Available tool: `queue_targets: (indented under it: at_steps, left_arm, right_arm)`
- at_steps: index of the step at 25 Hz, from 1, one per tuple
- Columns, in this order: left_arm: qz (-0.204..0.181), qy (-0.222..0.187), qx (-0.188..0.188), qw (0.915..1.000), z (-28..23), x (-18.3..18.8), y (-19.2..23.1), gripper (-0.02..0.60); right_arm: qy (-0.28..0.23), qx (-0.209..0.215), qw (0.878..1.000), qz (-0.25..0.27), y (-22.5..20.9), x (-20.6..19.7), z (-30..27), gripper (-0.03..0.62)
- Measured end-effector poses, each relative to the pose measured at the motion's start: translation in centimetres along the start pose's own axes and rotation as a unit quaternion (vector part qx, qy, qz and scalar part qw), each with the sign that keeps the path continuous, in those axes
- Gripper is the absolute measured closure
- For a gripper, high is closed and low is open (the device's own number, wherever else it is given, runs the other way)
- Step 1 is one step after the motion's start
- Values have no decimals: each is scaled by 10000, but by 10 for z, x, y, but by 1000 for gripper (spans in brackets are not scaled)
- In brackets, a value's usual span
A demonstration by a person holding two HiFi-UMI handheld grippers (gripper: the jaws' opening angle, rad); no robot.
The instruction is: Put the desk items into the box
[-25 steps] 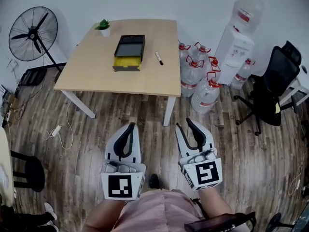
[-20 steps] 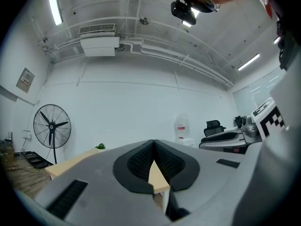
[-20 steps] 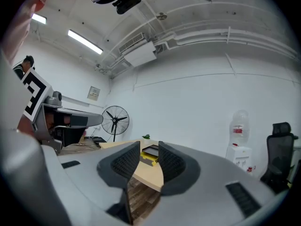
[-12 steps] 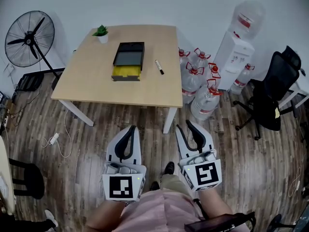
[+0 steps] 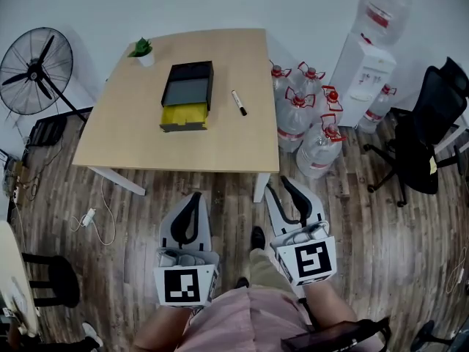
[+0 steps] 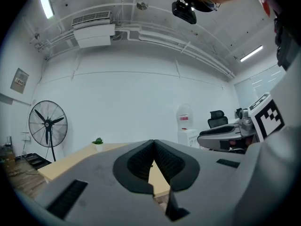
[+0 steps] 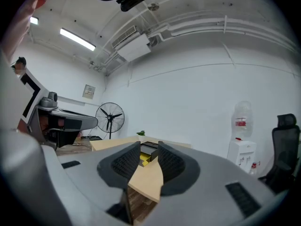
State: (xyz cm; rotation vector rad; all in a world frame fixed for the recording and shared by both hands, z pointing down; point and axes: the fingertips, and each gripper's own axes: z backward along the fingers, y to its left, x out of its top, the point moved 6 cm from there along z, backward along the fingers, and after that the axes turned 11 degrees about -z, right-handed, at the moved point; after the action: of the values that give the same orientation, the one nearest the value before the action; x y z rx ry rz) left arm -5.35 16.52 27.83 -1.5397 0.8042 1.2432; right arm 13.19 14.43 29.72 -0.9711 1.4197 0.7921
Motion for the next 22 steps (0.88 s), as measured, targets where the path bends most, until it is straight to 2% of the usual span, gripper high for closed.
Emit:
queue_targets:
  at_steps: [8, 13, 22]
  left_arm:
    - [-117, 203, 152, 9996, -89, 1, 13, 571]
    - [-157, 161, 326, 9992, -139, 7, 20, 572]
    - [-170, 112, 732, 9971, -179, 16, 46, 571]
  right_arm:
    - [93, 151, 9998, -84, -59, 8, -84, 477]
    - [13, 317, 9995, -4, -91, 25, -129, 479]
    - [-112, 532, 9984, 137, -114, 50, -187, 482]
